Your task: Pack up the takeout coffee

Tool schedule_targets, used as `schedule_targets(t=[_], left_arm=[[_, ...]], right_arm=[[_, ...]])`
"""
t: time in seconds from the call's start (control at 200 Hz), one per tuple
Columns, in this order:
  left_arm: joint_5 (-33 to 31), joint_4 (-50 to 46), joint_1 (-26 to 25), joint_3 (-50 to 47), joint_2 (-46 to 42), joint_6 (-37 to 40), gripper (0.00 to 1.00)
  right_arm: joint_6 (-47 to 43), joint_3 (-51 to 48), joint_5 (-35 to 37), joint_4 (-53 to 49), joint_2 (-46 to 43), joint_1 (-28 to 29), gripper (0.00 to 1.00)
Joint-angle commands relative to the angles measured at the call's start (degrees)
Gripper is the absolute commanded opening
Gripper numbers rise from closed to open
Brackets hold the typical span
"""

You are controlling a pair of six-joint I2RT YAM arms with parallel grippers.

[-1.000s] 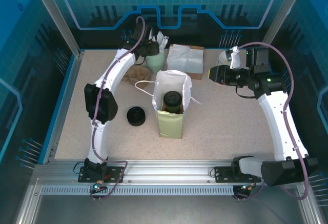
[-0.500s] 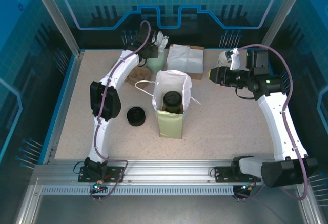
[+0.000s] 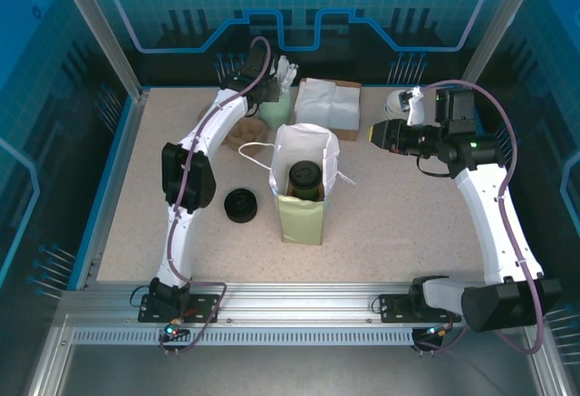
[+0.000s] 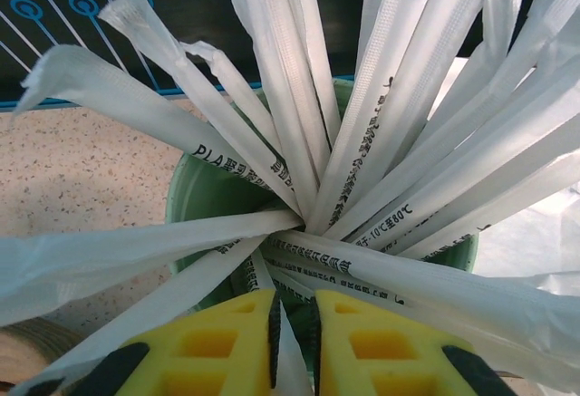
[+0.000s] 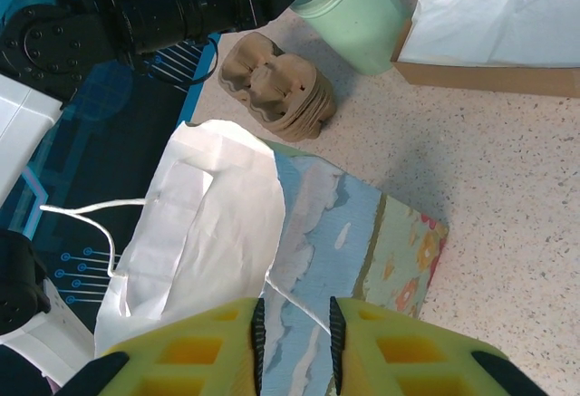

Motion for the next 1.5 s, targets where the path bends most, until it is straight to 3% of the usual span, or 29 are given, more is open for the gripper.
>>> schedule_targets(t=[0.0,0.565,0.625,0.7,1.086,1.496], left_arm=[[-1.73,1.45,-0.81,2.18,-2.22,1.9,0.19],[-3.23,-0.68,-1.8,-0.6,-19.82,3.24,0.15],[-2.24,0.15,-1.94,-2.29,-21.08,3.45,0.17],[-0.03,1.52,-2.04,-4.71,-21.85,4.46,0.29],[7.4,-1.15,-2.19,-0.6,-9.68,5.31,0.35],[2.1,1.13,-2.13,0.16,-4.02,4.56,0.4]], right_arm=[[0.16,-0.92,-1.58,1.23,-1.66,-0.89,0.28],[2.01,-3.88,-1.64,3.7,-3.37,-0.93,0.28],[2.32,-4.35,-1.68,4.03,-3.45,-0.94,0.28],[2.62,-4.98,-1.85,4.69,-3.57,-0.97,0.28],[2.26,-5.14,-1.59,4.36,-3.36,-0.95,0.28],[1.89,-5.07,-1.06,3.97,-3.18,-0.93,0.28]])
